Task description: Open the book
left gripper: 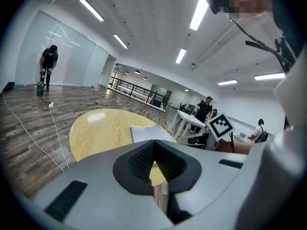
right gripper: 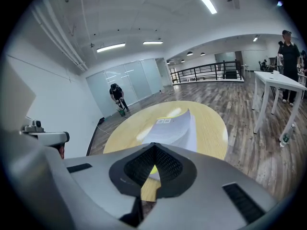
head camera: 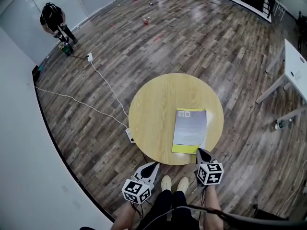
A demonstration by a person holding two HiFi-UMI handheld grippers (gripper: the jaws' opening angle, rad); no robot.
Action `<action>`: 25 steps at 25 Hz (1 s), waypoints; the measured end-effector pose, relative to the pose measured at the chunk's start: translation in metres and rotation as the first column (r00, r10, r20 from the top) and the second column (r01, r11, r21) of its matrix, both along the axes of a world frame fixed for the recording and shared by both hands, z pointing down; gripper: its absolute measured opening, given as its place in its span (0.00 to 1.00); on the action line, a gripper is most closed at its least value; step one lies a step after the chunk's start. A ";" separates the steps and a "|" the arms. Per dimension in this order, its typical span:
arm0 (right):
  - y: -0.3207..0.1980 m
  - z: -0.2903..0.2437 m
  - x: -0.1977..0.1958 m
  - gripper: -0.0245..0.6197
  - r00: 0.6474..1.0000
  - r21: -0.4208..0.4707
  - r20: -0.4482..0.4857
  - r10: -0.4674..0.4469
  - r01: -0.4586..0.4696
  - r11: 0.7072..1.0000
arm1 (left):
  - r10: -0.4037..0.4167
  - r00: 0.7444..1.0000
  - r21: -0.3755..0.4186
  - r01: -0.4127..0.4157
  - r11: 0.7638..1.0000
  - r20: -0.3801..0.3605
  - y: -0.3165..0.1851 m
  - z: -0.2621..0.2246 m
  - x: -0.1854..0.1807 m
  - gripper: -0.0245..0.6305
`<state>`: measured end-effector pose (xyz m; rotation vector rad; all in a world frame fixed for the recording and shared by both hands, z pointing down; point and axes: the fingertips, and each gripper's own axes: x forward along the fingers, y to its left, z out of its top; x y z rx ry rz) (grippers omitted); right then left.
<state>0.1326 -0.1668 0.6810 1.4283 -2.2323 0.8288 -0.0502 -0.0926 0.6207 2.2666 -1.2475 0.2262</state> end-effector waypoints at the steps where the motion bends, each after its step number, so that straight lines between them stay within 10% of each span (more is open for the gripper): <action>1: -0.001 -0.002 -0.005 0.04 1.000 0.003 0.000 -0.010 0.010 1.000 | -0.010 1.000 0.003 0.010 1.000 -0.001 0.002 -0.002 -0.004 0.04; 25: -0.009 -0.010 -0.169 0.04 0.945 0.023 0.017 -0.327 0.326 0.945 | -0.294 0.956 0.024 0.294 0.955 -0.002 0.036 -0.012 -0.128 0.04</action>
